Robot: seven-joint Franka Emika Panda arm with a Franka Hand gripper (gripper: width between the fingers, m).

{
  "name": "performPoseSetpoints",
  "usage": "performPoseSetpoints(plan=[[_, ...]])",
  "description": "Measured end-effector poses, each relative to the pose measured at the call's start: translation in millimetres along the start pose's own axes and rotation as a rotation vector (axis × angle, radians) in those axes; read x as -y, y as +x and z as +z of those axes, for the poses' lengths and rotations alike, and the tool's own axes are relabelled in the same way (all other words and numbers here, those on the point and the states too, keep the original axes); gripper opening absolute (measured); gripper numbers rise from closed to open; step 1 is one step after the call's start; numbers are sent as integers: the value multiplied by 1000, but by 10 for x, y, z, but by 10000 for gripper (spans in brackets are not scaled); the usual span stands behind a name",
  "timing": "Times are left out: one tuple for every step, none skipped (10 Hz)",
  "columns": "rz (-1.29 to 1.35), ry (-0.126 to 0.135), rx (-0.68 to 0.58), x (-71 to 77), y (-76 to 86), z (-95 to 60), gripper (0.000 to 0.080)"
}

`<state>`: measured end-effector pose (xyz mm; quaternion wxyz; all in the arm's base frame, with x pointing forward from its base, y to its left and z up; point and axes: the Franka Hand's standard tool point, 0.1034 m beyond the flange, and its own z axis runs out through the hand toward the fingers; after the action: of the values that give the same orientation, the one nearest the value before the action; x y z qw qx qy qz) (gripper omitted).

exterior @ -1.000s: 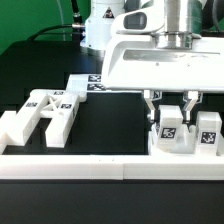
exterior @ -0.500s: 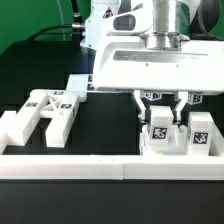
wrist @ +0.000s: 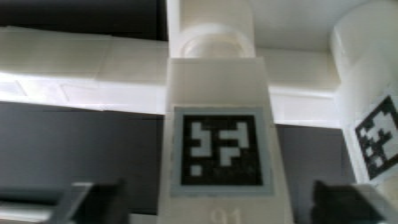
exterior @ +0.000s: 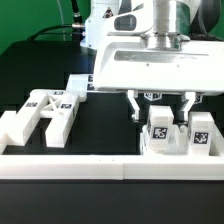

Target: Assemble chair

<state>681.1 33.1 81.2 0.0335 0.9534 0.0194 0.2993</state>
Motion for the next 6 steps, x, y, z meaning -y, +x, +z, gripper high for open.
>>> performPoseSetpoints(plan=[[-4,0,0,0,-1,0,619],[-10,-1,2,-7,-1,2,619],[-24,-2,3,-31,18,2,644],[-28,-2,6,-47,52,-18,648],[-28,1,13,-43,105,-67,648],[-30,4,16,-49,167,-128,649]])
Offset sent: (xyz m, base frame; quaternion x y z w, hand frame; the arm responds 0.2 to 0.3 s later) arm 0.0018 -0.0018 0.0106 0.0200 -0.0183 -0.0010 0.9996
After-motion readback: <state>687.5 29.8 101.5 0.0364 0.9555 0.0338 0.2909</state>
